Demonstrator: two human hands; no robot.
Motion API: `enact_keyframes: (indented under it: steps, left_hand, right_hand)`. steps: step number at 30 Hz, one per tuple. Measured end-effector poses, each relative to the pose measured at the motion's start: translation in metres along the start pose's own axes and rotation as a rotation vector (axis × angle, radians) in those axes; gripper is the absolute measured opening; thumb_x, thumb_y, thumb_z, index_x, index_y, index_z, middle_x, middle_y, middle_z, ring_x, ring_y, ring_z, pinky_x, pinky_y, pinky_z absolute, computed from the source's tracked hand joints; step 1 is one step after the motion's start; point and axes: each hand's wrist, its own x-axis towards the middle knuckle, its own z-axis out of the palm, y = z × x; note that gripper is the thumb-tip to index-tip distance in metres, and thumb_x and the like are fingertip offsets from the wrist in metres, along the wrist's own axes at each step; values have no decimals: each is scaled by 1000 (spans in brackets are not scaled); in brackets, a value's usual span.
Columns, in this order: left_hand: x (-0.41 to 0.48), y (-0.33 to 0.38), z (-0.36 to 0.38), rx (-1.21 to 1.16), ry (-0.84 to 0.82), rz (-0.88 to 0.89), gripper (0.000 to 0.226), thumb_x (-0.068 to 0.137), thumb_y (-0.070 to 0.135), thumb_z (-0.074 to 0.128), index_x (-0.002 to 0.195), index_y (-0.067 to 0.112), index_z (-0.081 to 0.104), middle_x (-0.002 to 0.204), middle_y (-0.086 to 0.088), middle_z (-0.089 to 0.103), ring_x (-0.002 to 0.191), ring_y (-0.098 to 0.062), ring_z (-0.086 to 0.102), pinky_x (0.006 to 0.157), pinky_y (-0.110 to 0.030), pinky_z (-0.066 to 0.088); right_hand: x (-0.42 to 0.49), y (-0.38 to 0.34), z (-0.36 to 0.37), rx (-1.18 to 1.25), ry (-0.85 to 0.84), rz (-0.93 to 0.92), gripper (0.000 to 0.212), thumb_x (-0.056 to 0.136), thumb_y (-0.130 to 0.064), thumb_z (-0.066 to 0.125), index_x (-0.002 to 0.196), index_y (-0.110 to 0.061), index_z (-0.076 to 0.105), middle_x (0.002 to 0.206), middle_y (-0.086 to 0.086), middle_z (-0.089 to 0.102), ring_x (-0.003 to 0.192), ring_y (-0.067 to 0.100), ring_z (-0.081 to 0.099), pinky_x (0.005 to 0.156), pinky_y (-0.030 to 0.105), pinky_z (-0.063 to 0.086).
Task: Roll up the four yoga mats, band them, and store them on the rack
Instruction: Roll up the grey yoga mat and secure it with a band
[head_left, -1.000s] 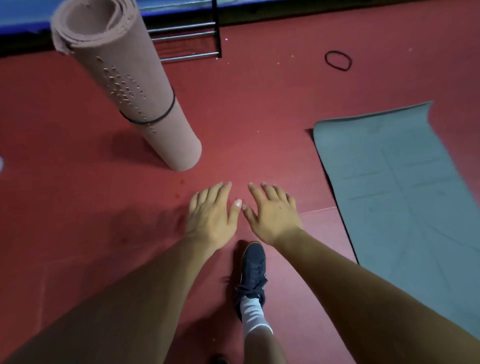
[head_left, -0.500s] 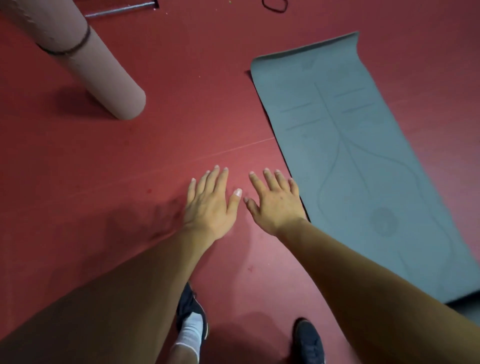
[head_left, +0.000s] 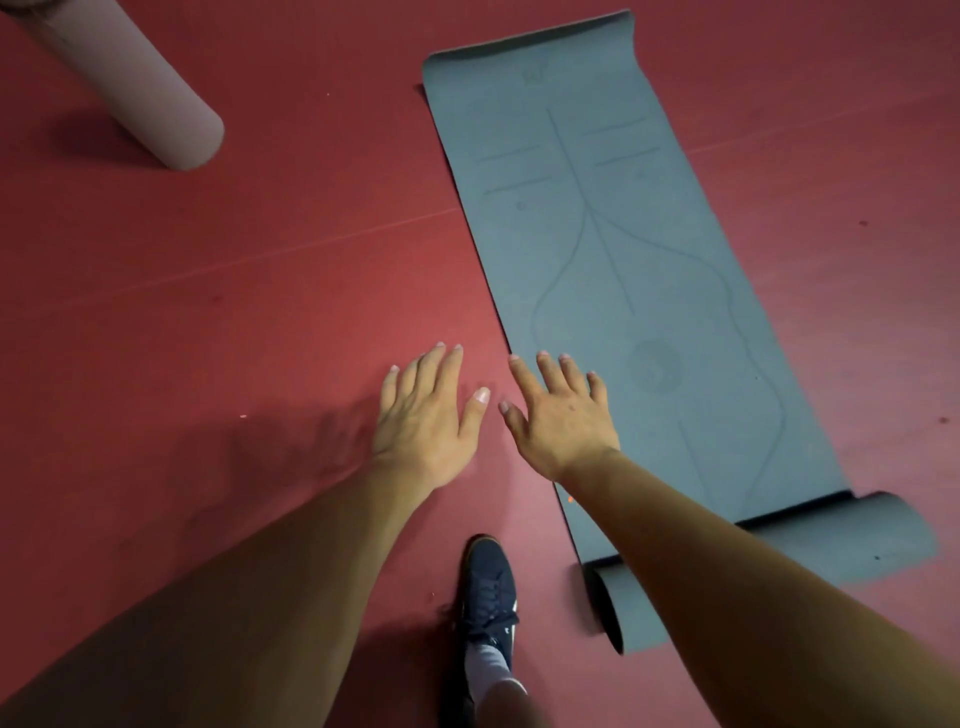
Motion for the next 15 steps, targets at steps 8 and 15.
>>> enact_keyframes:
  steps: [8,15]
  left_hand:
    - [-76,69,48,22,45,7,63,103,53,22,160,28,12,169,2,11,154,-17,8,125,-43,-2]
    - [-165,130,110,5,47,-17,60,105,52,24,160,29,16,168,3,14,154,-19,11,125,-45,0]
  right_hand:
    - [-86,62,23,-34,43,-56,65,105,-57,20,163,-31,5,170,8,12,157,32,3,123,55,3]
    - [-181,119,51,-62,-7,-90,65,106,-54,23,163,-27,7,169,8,16,157,30,5,124,54,4]
